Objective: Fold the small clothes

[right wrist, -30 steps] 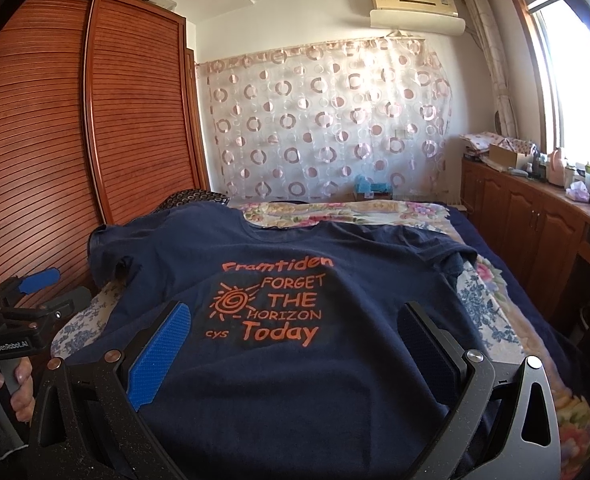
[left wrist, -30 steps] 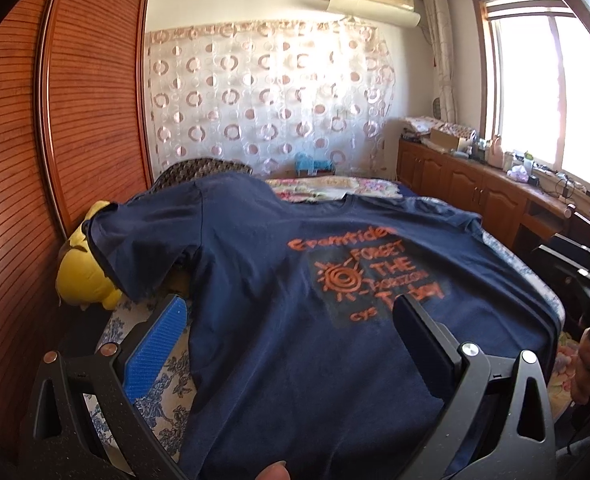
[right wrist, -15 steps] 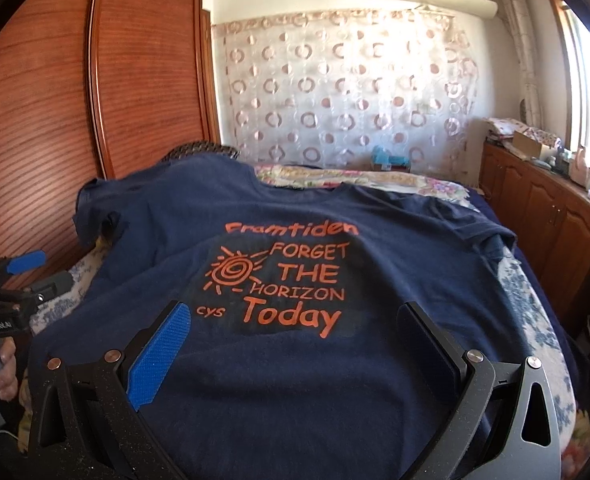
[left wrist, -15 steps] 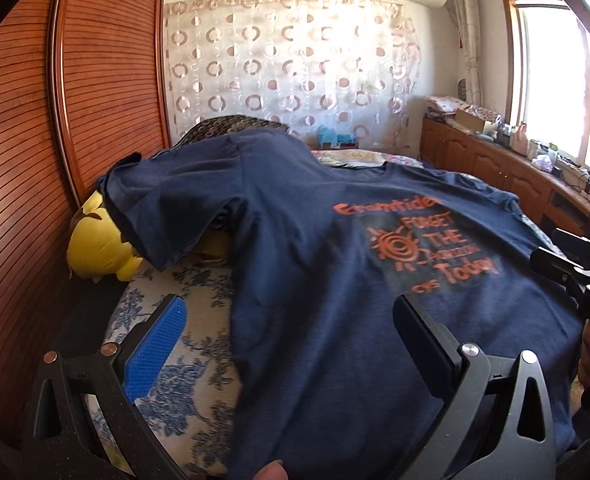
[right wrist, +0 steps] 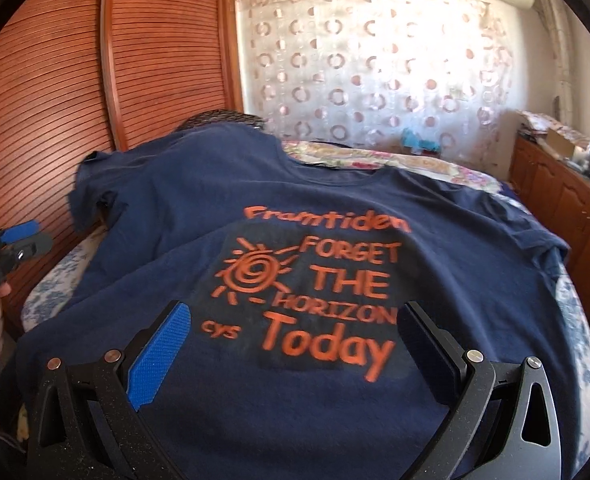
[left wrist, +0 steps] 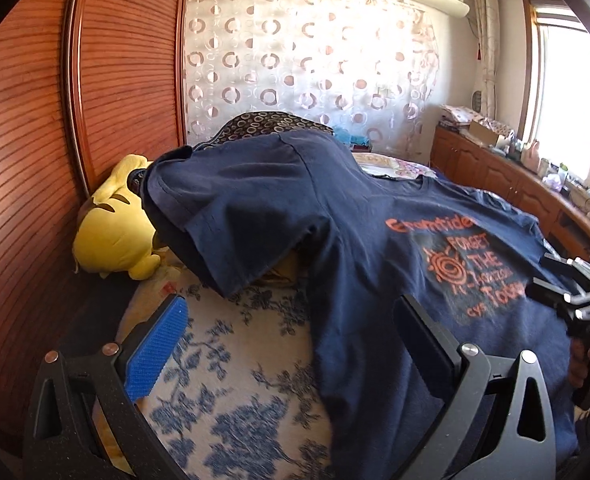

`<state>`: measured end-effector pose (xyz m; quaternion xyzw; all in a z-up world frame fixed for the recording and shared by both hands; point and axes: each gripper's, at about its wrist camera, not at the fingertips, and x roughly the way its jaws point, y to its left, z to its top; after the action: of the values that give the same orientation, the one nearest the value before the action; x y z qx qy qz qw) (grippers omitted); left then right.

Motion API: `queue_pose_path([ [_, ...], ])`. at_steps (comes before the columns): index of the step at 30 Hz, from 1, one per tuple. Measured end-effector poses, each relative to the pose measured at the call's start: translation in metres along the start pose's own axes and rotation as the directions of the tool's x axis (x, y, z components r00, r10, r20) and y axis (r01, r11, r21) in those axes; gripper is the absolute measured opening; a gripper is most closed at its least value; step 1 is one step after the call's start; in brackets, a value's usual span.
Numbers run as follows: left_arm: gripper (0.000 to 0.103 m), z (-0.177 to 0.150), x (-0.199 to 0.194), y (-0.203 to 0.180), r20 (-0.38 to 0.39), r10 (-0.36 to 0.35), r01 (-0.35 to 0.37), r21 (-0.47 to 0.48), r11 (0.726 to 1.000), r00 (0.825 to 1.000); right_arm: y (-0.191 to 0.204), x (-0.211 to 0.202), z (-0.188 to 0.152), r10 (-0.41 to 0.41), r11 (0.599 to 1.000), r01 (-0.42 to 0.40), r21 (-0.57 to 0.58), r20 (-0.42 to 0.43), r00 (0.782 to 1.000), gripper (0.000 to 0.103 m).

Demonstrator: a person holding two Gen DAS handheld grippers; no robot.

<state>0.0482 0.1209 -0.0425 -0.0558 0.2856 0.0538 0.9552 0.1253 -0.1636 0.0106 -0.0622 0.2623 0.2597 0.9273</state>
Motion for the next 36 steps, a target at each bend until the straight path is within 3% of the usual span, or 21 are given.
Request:
queue_pose_path([
  [2,0.098,0.006,0.004,0.008,-0.019,-0.004,0.004,-0.008,1.000,1.000,0.001,-0.001,-0.001,0.045,0.999,-0.045,-0.009,0.001,0.999,0.103],
  [7,0.094,0.022,0.014,0.032,-0.047,0.018,-0.019,-0.016,1.000,0.999,0.002,-0.003,-0.003,0.065,0.997,-0.066,-0.043,-0.018,0.998,0.101],
  [16,0.069,0.025,0.058,0.068,-0.151,-0.052,0.030,-0.140,0.990,0.987,-0.010,0.000,-0.001,0.065,0.998,-0.065,-0.019,-0.047,0.997,0.101],
  [19,0.050,0.024,0.064,0.068,-0.165,-0.083,0.059,-0.147,0.987,0.983,-0.009,-0.001,0.000,0.062,0.998,-0.062,-0.016,-0.045,0.997,0.101],
  [21,0.030,0.024,0.063,0.065,-0.163,-0.090,0.069,-0.128,0.989,0.982,-0.008,0.003,0.003,0.057,0.998,-0.058,-0.017,-0.047,0.997,0.101],
  [24,0.010,0.026,0.052,0.060,-0.138,-0.103,0.089,-0.104,0.991,0.985,-0.004,0.007,0.005,0.050,0.999,-0.051,-0.016,-0.044,0.998,0.101],
  [27,0.004,0.033,0.040,0.054,-0.108,-0.114,0.106,-0.076,0.992,0.988,-0.002,0.008,0.004,0.050,0.999,-0.050,-0.016,-0.040,0.998,0.101],
  [36,0.003,0.072,0.019,0.029,-0.035,-0.129,0.129,0.006,0.992,0.991,-0.003,0.008,0.003,0.050,0.999,-0.050,-0.012,-0.038,0.998,0.101],
])
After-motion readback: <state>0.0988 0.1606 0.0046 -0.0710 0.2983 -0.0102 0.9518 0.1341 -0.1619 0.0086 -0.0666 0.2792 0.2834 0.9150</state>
